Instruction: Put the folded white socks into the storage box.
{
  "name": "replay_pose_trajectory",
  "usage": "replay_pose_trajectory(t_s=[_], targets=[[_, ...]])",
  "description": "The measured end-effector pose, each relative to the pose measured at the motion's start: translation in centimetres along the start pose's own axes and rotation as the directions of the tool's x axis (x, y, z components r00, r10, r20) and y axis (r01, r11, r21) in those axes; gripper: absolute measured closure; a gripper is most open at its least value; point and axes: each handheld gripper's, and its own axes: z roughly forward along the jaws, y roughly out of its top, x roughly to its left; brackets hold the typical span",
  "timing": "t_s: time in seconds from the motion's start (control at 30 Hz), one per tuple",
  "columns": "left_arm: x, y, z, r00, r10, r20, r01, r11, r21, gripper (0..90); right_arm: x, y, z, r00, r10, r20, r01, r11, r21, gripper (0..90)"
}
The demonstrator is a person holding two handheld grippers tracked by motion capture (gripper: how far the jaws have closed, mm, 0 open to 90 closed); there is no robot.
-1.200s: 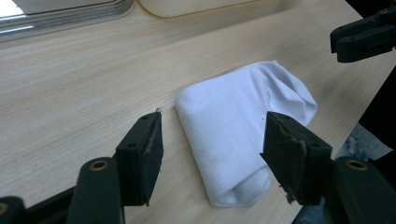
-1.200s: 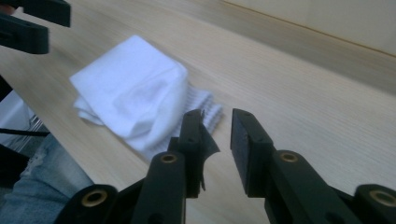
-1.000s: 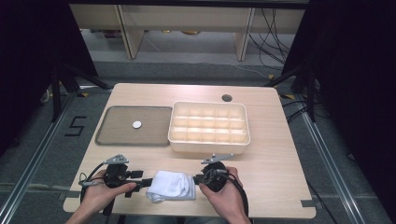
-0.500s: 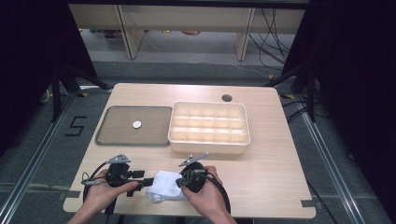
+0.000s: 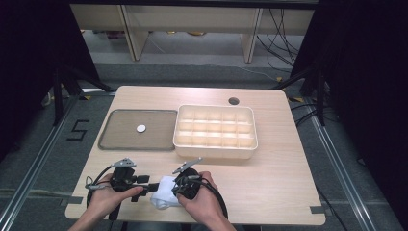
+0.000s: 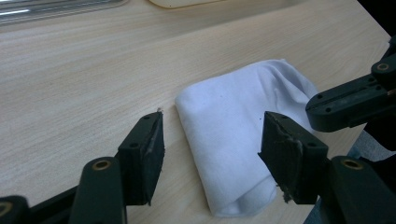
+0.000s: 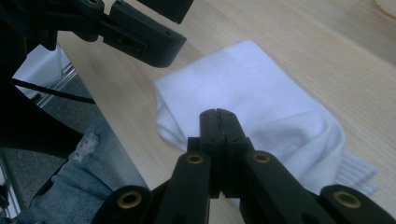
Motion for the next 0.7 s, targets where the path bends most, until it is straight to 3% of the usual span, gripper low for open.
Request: replay_pose_trajectory(t_s=[0.07, 0.1, 0.23, 0.33, 0.43, 0.47, 0.53, 0.57, 0.63, 0.67, 0.7], targets=[[0.2, 0.1, 0.1, 0.9999, 0.0, 0.011, 0.0, 1.0, 0.002, 39.2, 0.0, 0.0, 0.3, 1.0, 0.002, -0.009, -0.002, 1.0, 0.009, 90.0], [0.3, 0.1, 0.1, 1.0, -0.005, 0.001, 0.005, 1.0, -0.001, 39.2, 0.2, 0.0, 0.4, 0.9995, 0.03, -0.003, -0.03, 0.9992, 0.027, 90.0], [0.4, 0.2, 0.0, 0.9999, -0.01, 0.0, 0.01, 0.9999, 0.0, 39.1, 0.2, 0.1, 0.4, 0.9994, 0.034, -0.012, -0.033, 0.9991, 0.026, 90.0], [0.5, 0.2, 0.0, 0.9999, -0.012, 0.0, 0.012, 0.9999, 0.001, 39.1, 0.0, 0.1, 0.5, 0.9999, 0.002, -0.014, -0.001, 1.0, 0.009, 90.0], [0.4, 0.1, 0.3, 0.9998, -0.017, 0.008, 0.016, 0.9998, 0.011, 39.1, -0.1, 0.0, 0.7, 0.9998, 0.019, -0.012, -0.019, 0.9997, 0.013, 90.0], [0.4, 0.1, 0.3, 0.9998, -0.017, 0.008, 0.016, 0.9998, 0.011, 39.1, -0.1, 0.0, 0.7, 0.9986, 0.053, 0.0, -0.053, 0.9981, 0.031, 90.0], [0.3, 0.0, 0.6, 0.9998, -0.017, 0.008, 0.016, 0.9997, 0.018, 39.1, -0.3, 0.0, 0.9, 0.9995, 0.033, 0.0, -0.033, 0.9993, 0.017, 90.0], [0.2, 0.0, 0.9, 0.9998, -0.014, 0.01, 0.014, 0.9996, 0.026, 39.1, -0.5, -0.1, 1.0, 0.998, 0.063, 0.006, -0.063, 0.9976, 0.028, 90.0], [0.1, 0.0, 1.1, 0.9999, -0.015, 0.001, 0.015, 0.9994, 0.032, 39.1, -0.6, -0.1, 1.1, 0.9979, 0.064, 0.009, -0.065, 0.9974, 0.031, 90.0], [0.1, 0.0, 1.3, 0.9996, -0.018, 0.019, 0.018, 0.9991, 0.038, 39.1, -0.8, -0.1, 1.2, 0.999, 0.042, 0.015, -0.043, 0.9989, 0.022, 90.0], [0.0, 0.0, 1.7, 0.9996, -0.018, 0.022, 0.017, 0.9988, 0.047, 39.1, -1.1, -0.2, 1.3, 0.9982, 0.057, 0.019, -0.057, 0.998, 0.028, 90.0]])
